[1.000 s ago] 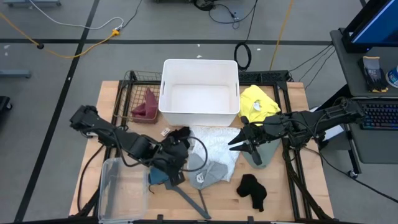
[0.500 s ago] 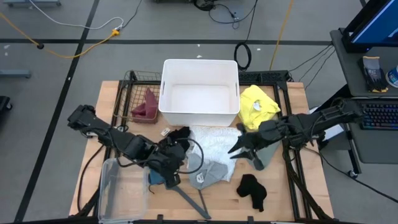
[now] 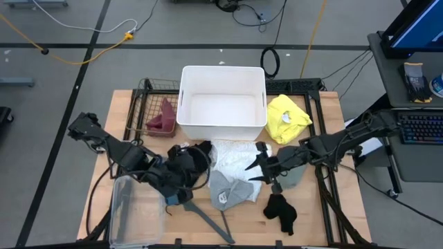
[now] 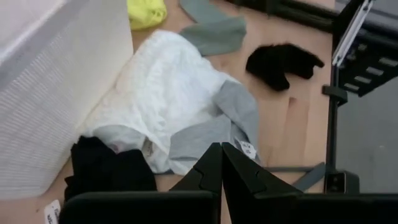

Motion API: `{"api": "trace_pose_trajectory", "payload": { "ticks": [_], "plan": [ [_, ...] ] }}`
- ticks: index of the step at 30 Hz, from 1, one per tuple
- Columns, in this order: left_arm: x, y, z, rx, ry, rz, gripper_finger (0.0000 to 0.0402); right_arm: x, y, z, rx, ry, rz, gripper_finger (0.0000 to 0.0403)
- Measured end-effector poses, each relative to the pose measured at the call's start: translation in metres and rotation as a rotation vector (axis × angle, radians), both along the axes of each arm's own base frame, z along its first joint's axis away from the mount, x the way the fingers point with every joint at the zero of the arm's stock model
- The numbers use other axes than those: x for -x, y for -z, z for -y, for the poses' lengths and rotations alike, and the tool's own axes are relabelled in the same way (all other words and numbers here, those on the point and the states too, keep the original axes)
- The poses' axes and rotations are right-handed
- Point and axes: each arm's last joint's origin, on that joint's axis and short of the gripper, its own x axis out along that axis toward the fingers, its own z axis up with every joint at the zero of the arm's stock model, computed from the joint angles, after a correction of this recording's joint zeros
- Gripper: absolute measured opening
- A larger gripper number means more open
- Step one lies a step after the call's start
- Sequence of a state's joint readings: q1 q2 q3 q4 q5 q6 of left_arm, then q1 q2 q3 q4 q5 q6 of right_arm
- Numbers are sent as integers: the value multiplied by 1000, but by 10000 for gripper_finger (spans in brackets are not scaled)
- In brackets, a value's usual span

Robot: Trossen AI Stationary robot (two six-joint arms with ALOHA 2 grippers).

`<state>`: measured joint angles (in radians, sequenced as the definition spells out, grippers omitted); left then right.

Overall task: Pick & Place Cloths
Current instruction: Put the gray underwear into the brown basket

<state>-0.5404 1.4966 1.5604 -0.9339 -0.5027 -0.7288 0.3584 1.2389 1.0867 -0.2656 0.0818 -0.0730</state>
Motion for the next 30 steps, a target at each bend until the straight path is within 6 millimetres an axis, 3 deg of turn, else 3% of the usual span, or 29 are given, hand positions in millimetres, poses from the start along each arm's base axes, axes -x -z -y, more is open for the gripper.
{"api": "trace_pose_trajectory", "payload": {
  "ticks": [12,30],
  "plan": [
    [7,-7,-1,10,-15,35,2,-36,29,-4,13,6,-10,254],
    [9,-7,-2,5,-16,23,61,-84,79,-4,-87,-29,-128,278]
  ]
}}
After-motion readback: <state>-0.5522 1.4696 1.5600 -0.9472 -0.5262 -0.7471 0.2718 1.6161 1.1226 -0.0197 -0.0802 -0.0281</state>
